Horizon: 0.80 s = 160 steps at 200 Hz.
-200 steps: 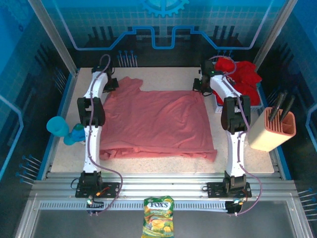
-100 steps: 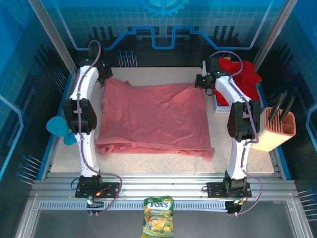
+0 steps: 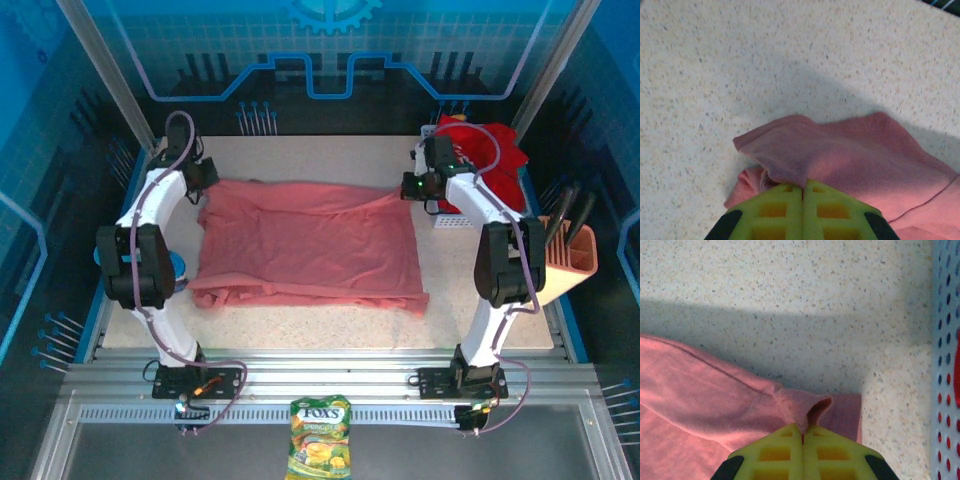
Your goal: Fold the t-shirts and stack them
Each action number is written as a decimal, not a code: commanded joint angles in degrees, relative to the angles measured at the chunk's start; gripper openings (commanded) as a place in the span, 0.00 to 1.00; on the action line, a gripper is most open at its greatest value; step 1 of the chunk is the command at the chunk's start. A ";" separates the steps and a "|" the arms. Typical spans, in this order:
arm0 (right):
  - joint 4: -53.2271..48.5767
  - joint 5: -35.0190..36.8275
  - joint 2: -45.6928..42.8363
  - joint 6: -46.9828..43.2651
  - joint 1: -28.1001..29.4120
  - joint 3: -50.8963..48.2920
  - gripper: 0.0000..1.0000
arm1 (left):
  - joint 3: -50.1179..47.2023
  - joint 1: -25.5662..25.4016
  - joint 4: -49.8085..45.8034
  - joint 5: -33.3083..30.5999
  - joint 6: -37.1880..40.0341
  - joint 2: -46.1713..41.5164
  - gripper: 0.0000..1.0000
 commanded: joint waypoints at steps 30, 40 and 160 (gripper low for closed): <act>-0.15 2.39 -3.78 2.31 -1.36 -7.10 0.00 | -7.56 -1.36 6.49 2.88 4.76 -6.04 0.00; 0.19 2.16 -3.78 2.81 -1.50 -8.62 0.00 | -8.78 -1.93 6.52 2.06 5.86 -6.27 0.00; -4.06 1.11 -7.05 4.66 -0.15 -14.50 0.54 | -7.23 -3.80 -14.05 -10.49 8.50 -5.96 0.66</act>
